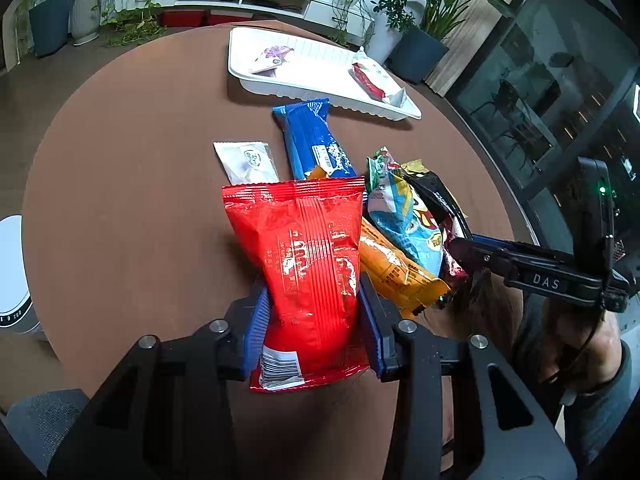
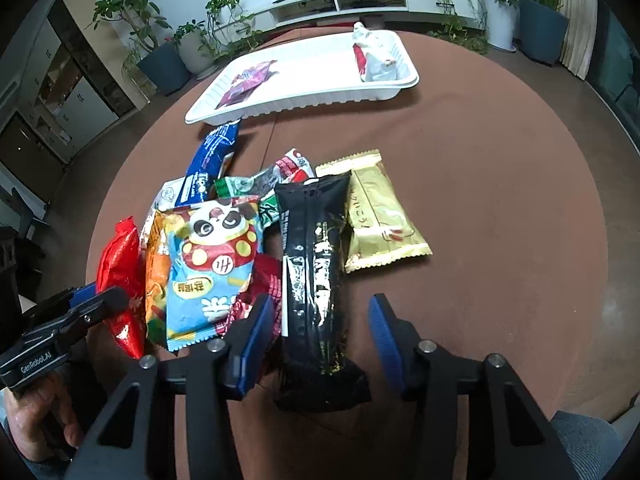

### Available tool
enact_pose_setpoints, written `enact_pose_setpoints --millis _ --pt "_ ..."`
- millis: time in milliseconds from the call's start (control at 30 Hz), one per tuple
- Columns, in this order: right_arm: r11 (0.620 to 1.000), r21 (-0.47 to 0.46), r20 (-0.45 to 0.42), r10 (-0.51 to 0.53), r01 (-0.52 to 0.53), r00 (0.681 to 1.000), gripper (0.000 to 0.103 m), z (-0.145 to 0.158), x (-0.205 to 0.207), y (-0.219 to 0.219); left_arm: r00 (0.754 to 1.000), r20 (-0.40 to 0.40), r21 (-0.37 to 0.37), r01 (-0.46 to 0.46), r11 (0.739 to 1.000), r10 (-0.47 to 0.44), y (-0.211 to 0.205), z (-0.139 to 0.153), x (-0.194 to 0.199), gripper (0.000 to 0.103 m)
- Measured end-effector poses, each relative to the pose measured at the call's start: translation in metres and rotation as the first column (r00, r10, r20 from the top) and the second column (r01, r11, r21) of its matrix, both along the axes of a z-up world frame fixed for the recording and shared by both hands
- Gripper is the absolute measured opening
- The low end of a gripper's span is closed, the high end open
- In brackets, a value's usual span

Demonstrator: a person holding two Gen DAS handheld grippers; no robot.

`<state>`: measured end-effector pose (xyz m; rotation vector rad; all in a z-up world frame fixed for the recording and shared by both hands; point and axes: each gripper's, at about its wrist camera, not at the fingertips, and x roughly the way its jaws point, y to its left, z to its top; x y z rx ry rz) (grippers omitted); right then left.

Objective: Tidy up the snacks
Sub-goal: 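Grasp the red chip bag with the left gripper while the right gripper grasps the black packet, then lift both bags over the white tray and release them inside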

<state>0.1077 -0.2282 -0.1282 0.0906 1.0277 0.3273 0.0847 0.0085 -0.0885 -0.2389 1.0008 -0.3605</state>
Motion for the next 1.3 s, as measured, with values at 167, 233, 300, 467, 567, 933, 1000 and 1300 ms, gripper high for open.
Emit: enact_pose_setpoints --millis 167,233,300,467,567,933,1000,1300 --pt "0.998 0.058 -0.024 0.024 -0.023 0.999 0.037 -0.002 0.001 -0.004 1.000 -0.003 -0.010 0.012 1.000 -0.012 -0.001 -0.001 -0.001 0.038" --pt "0.996 0.089 -0.041 0.027 -0.023 0.999 0.036 -0.003 0.003 -0.006 1.000 -0.004 -0.017 0.018 1.000 -0.018 -0.001 -0.001 -0.002 0.038" --pt "0.989 0.147 -0.071 0.027 -0.016 0.997 0.035 -0.007 0.006 -0.013 1.000 -0.005 -0.024 0.022 0.999 -0.023 -0.001 -0.001 -0.002 0.038" --pt "0.979 0.203 -0.091 0.031 -0.012 0.995 0.029 -0.010 0.007 -0.020 1.000 -0.005 -0.029 0.024 0.999 -0.024 0.000 -0.001 -0.003 0.037" --pt "0.978 0.208 -0.088 0.027 -0.008 0.996 0.024 -0.010 0.005 -0.022 1.000 -0.004 -0.031 0.024 0.999 -0.024 0.000 -0.001 -0.003 0.036" --pt "0.964 0.265 -0.051 0.018 -0.003 0.999 0.023 0.004 -0.012 -0.031 1.000 -0.008 -0.072 0.028 0.997 -0.029 0.001 0.000 -0.005 0.034" --pt "0.961 0.276 -0.039 0.016 -0.005 0.999 0.023 0.009 -0.015 -0.033 1.000 -0.006 -0.089 0.030 0.996 -0.031 0.003 0.001 -0.006 0.034" --pt "0.937 0.348 -0.016 -0.030 0.033 0.999 0.023 0.023 -0.014 -0.057 1.000 0.012 -0.159 0.017 0.987 -0.016 0.019 0.014 -0.007 0.034"
